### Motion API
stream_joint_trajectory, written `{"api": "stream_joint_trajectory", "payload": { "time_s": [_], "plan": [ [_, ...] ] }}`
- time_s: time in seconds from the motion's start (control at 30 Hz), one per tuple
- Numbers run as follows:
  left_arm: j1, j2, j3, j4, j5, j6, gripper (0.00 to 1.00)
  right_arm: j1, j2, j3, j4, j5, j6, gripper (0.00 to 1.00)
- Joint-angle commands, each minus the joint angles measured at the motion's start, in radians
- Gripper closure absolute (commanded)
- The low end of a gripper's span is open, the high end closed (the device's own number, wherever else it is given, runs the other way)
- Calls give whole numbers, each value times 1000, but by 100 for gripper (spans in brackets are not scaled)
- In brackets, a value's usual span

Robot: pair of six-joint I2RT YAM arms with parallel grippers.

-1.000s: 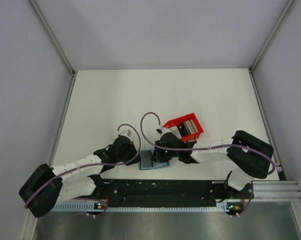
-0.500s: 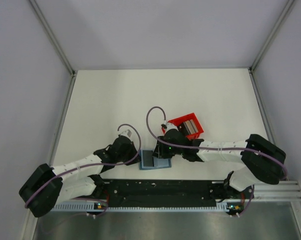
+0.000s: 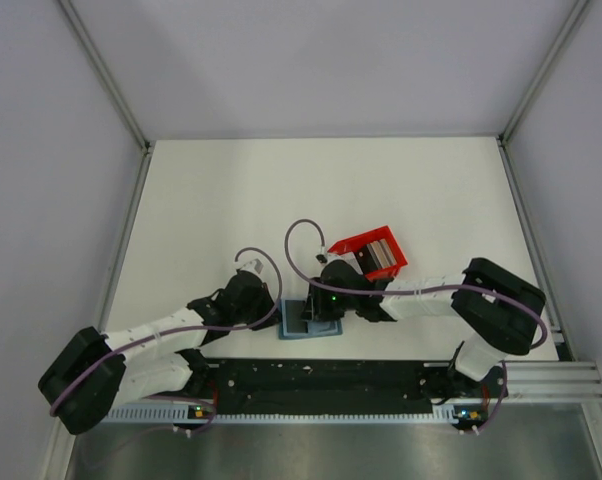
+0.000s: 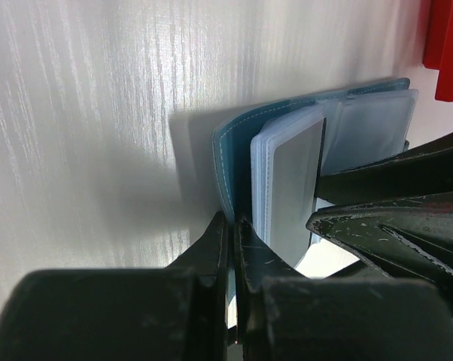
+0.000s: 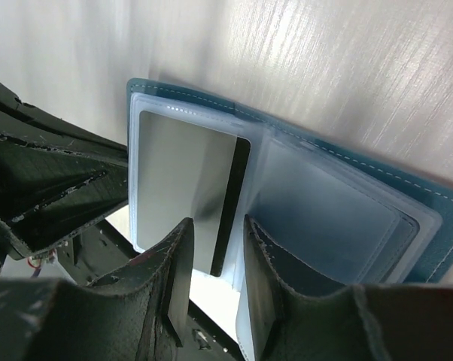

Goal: Put the credit cards into the card holder
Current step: Insert the credit card into the card holder.

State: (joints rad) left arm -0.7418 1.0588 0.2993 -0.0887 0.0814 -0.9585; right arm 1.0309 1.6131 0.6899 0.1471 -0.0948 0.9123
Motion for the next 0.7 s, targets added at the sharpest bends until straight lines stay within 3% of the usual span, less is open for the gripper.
{"api": "stream_joint_trajectory", "payload": {
  "time_s": [0.0, 0.2, 0.4, 0.67],
  "plan": [
    [-1, 29, -19, -112, -52, 33, 100, -5, 39, 31, 85, -42, 22, 68],
    [-1, 30, -19, -111, -55, 35, 100, -3, 4, 22, 59, -20, 8, 75],
    [-1, 30, -22, -109, -55, 33, 100, -3, -68, 23, -24, 56, -10, 71],
    [-2, 29, -17, -112, -51, 35, 100, -3, 42, 51, 28, -19, 16, 70]
  ]
}}
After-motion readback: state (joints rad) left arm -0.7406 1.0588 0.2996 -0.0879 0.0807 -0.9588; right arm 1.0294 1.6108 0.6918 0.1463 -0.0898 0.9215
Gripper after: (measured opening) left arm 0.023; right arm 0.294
